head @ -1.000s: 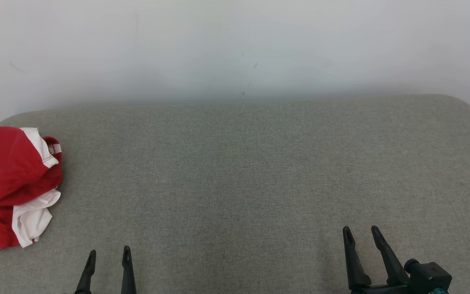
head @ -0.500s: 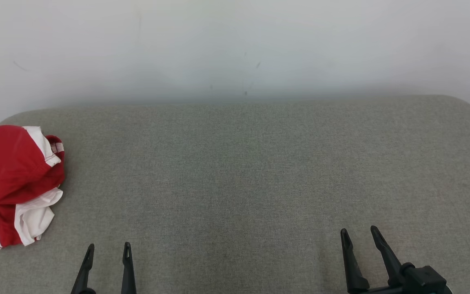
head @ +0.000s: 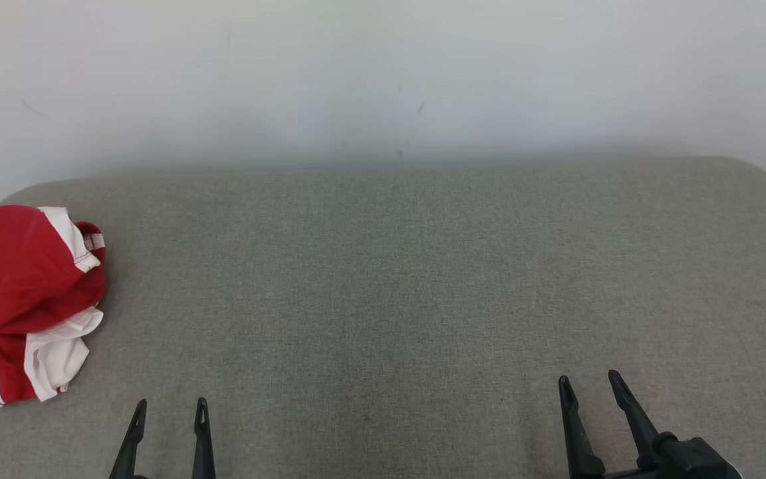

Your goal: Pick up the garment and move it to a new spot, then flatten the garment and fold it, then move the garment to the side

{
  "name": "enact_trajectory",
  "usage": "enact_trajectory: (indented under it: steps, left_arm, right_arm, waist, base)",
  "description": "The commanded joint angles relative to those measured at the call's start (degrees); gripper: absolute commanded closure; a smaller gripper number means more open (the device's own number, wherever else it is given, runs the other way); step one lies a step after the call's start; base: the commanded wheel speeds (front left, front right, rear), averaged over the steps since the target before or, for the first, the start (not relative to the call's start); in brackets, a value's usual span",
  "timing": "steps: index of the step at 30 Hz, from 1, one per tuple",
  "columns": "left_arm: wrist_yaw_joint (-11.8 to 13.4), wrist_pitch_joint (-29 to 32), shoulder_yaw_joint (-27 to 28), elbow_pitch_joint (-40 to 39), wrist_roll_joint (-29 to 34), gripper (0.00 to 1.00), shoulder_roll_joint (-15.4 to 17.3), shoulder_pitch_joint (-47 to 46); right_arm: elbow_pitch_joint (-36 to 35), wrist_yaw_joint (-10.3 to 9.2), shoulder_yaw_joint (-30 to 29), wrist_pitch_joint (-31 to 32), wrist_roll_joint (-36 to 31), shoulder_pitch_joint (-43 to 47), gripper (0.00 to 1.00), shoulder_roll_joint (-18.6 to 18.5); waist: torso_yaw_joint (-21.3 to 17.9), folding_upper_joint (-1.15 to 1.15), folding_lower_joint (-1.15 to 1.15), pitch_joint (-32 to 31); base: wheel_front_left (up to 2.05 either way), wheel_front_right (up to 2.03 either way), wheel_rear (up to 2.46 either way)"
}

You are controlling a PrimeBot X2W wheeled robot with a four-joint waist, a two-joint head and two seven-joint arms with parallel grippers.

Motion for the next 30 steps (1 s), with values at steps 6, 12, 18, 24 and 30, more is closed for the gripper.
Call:
enact_trajectory:
  steps: [6, 12, 18, 24, 30]
  left_arm:
    - [-0.95, -0.20, 1.12, -0.62, -0.38, 0.00, -0.49, 1.07]
    - [-1.30, -0.20, 1.74, -0.46, -0.31, 0.00, -0.71, 1.08]
    - [-1.64, -0.20, 2.20, -0.38, -0.35, 0.00, -0.90, 1.13]
    - [-1.81, -0.20, 2.37, -0.11, -0.47, 0.00, -0.93, 0.82]
    - [-2.24, -0.20, 2.00, 0.09, -0.46, 0.00, -0.95, 0.12]
  right_arm:
    - [0.23, -0.12, -0.33, -0.06, 1.04, 0.72, 0.00, 0.01]
    - [0.43, -0.12, -0.38, -0.06, 1.37, 0.74, 0.00, 0.01]
    - [0.54, -0.12, -0.45, -0.06, 1.56, 0.64, 0.00, 0.01]
    - [0.65, -0.12, -0.55, -0.06, 1.68, 0.63, 0.00, 0.01]
    - [0.75, -0.12, -0.82, -0.05, 2.04, 1.15, 0.00, 0.01]
  waist:
    - [0.15, 0.00, 0.00, -0.29]
    - [0.21, 0.00, 0.00, -0.38]
    - [0.24, 0.00, 0.00, -0.42]
    - [0.51, 0.00, 0.00, -0.45]
    - [2.96, 0.00, 0.00, -0.58]
  base:
    - [0.00, 0.00, 0.00]
    - [0.00, 0.00, 0.00]
    - [0.00, 0.00, 0.00]
    - [0.00, 0.00, 0.00]
    - [0.00, 0.00, 0.00]
